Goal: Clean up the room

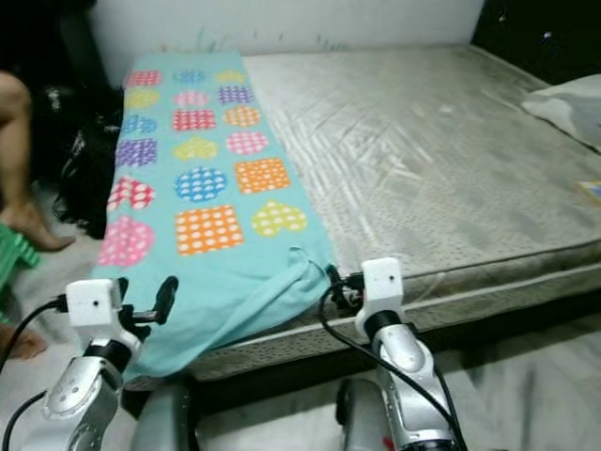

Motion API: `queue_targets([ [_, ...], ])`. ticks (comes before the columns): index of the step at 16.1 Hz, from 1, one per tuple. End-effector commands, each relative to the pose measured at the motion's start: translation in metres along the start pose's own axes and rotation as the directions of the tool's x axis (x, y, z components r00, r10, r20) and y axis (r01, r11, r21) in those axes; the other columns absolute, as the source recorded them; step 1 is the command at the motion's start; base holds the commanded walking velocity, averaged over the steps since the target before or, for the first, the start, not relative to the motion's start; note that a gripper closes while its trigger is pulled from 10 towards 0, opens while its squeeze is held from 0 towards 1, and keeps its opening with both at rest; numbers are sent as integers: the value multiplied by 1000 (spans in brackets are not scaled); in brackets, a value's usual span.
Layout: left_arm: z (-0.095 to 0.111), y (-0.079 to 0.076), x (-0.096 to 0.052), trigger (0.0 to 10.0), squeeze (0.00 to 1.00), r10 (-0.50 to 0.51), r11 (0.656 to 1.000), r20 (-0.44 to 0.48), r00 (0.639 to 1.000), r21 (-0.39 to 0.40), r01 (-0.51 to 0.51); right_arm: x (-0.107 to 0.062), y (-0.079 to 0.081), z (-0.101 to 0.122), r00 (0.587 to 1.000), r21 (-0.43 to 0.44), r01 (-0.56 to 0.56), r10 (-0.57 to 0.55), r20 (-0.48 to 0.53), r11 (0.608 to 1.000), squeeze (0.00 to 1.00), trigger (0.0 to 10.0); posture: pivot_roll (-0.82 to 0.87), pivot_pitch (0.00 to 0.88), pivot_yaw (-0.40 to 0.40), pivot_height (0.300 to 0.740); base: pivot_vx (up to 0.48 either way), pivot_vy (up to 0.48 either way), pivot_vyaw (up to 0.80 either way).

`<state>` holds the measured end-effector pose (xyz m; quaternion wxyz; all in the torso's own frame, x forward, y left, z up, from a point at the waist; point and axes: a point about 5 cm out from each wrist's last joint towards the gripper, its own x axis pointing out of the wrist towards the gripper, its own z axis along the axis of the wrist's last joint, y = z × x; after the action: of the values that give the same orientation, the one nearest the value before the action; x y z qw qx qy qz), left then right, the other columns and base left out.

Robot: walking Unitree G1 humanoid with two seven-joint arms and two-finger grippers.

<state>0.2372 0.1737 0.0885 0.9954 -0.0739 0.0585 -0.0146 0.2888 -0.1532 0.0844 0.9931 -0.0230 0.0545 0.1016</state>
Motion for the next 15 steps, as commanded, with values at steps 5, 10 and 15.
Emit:
queue_targets([
  [5,7,2,11,10000,0,22,999,13,1000,23,-22,13,2,-3,993,-49,-90,86,-85,995,0,10000,-55,52,23,533,0,0,0],
  [10,5,13,1,10000,0,48,998,-14,999,48,-47,9,32,-20,938,-91,-296,272,-216,951,0,10000,-44,121,39,533,0,0,0],
  [15,7,-6,-19,10000,0,-11,999,-39,999,49,13,22,56,-10,971,-39,-196,188,-145,980,0,10000,23,192,40,533,0,0,0],
])
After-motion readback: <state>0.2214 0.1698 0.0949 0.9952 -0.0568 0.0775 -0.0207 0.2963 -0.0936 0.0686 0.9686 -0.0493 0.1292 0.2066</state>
